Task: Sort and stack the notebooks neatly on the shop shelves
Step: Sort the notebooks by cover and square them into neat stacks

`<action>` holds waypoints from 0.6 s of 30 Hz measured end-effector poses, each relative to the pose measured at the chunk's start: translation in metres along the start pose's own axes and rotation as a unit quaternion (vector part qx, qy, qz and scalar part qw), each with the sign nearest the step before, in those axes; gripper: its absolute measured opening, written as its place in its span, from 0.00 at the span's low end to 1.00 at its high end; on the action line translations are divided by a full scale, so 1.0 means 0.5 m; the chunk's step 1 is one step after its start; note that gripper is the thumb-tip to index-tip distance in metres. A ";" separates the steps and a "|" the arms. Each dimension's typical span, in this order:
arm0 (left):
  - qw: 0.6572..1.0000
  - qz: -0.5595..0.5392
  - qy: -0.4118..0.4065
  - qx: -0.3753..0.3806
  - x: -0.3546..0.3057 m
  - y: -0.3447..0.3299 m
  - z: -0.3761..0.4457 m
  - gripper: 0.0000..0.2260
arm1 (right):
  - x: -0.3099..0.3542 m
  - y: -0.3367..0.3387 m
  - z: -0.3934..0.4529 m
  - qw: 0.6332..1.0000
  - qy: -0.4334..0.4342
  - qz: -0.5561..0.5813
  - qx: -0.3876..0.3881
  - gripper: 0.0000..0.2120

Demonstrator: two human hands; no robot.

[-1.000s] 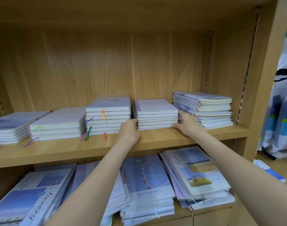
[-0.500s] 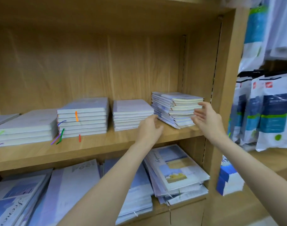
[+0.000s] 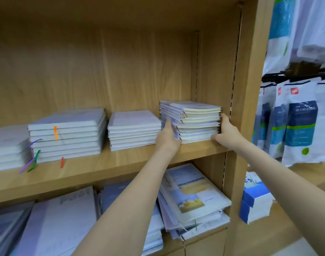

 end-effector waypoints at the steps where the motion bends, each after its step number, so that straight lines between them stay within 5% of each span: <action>1: 1.000 -0.018 0.003 0.001 0.002 0.001 0.004 0.36 | 0.001 -0.001 0.008 1.000 -0.011 0.026 0.005 0.39; 7: 1.000 -0.011 -0.015 0.007 -0.005 -0.008 0.009 0.34 | -0.007 -0.018 0.049 0.973 -0.045 0.224 -0.039 0.42; 18: 0.998 -0.016 -0.062 0.000 0.013 0.033 -0.058 0.35 | 0.024 -0.010 -0.065 0.974 -0.005 0.219 -0.063 0.36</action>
Point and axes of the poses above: each hand's wrist, its own z-axis towards the middle knuckle, its own y-axis out of the back of the hand, x = y × z, the point moved 4 cm from there along z, towards the middle knuckle, and after that the axes turned 3 degrees about y, right-handed, at the moved point
